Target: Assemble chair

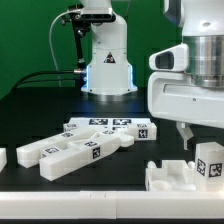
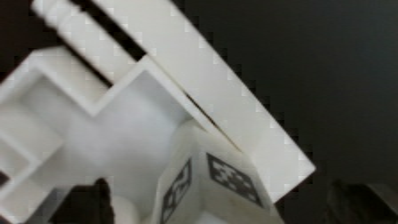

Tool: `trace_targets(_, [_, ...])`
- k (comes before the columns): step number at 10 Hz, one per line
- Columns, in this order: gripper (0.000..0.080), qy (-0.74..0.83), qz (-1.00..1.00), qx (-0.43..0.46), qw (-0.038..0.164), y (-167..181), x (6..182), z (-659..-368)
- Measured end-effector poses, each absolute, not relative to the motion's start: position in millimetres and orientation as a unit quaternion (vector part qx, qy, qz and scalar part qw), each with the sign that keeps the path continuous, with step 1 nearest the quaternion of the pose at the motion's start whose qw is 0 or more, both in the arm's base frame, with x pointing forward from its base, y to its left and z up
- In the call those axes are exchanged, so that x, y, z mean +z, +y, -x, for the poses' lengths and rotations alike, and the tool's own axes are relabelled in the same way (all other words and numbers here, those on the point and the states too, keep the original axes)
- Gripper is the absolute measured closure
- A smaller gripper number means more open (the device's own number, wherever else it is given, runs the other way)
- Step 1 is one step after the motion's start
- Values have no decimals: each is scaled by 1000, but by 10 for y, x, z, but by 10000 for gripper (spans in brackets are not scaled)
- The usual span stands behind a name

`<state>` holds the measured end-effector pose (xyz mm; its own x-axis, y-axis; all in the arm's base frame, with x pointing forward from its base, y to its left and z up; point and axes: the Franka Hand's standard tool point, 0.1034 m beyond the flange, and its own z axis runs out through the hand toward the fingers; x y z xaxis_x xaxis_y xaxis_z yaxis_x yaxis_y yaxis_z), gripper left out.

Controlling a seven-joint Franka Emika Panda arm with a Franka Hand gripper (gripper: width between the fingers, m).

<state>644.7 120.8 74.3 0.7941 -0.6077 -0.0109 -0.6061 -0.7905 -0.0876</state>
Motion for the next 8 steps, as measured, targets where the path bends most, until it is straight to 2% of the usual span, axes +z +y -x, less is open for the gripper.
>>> trace_targets(1, [160,309,950,-10,42,1196,732,-6450])
trace_targets(4, [152,180,983,-17,30,1154,733,-6458])
trace_targets(6, [150,-55,998,-27,-13,1195,772,-6508])
trace_targets(8, [150,-28,999,-27,-10,1190,763,-6508])
